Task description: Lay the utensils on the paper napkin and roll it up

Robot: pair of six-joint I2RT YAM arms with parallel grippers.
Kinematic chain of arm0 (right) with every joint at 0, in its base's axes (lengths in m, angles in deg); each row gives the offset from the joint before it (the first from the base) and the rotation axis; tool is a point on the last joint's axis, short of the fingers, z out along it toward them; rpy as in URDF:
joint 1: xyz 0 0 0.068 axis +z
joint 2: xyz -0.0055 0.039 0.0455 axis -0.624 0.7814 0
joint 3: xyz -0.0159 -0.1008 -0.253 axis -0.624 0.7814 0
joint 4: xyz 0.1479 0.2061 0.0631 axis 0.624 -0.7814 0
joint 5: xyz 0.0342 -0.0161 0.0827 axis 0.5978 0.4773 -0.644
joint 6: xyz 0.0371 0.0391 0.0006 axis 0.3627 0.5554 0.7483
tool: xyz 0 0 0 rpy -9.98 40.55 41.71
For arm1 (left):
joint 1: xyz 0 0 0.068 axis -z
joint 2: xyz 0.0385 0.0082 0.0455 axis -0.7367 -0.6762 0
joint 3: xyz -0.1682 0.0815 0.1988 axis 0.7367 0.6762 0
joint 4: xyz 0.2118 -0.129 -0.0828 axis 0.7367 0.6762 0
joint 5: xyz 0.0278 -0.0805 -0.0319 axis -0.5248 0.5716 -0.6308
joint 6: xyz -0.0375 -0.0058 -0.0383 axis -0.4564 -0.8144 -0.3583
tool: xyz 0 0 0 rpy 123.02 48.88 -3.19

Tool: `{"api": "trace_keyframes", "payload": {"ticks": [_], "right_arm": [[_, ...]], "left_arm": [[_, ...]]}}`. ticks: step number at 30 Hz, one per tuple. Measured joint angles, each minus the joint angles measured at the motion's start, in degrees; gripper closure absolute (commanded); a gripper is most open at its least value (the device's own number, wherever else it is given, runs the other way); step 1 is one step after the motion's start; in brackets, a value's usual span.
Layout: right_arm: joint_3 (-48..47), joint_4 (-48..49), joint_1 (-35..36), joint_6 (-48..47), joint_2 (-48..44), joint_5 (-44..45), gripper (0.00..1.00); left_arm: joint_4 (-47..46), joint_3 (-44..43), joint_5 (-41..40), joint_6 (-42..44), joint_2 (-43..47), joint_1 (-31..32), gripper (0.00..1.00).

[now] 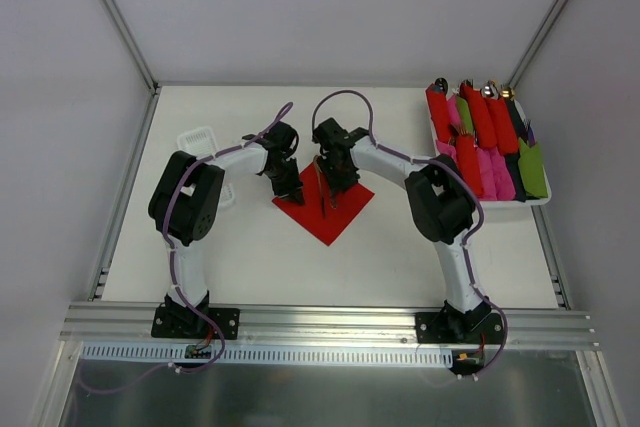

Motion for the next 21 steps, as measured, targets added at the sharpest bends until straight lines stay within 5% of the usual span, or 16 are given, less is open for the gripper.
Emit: {"api": "trace_keyframes", "payload": {"ticks": [21], "right_arm": [[0.0,-0.1,0.9,0.6,0.1,2.2,0.59]], "left_arm": [[-0.6,0.5,0.6,-0.2,0.1,-0.4,0.88]]}}
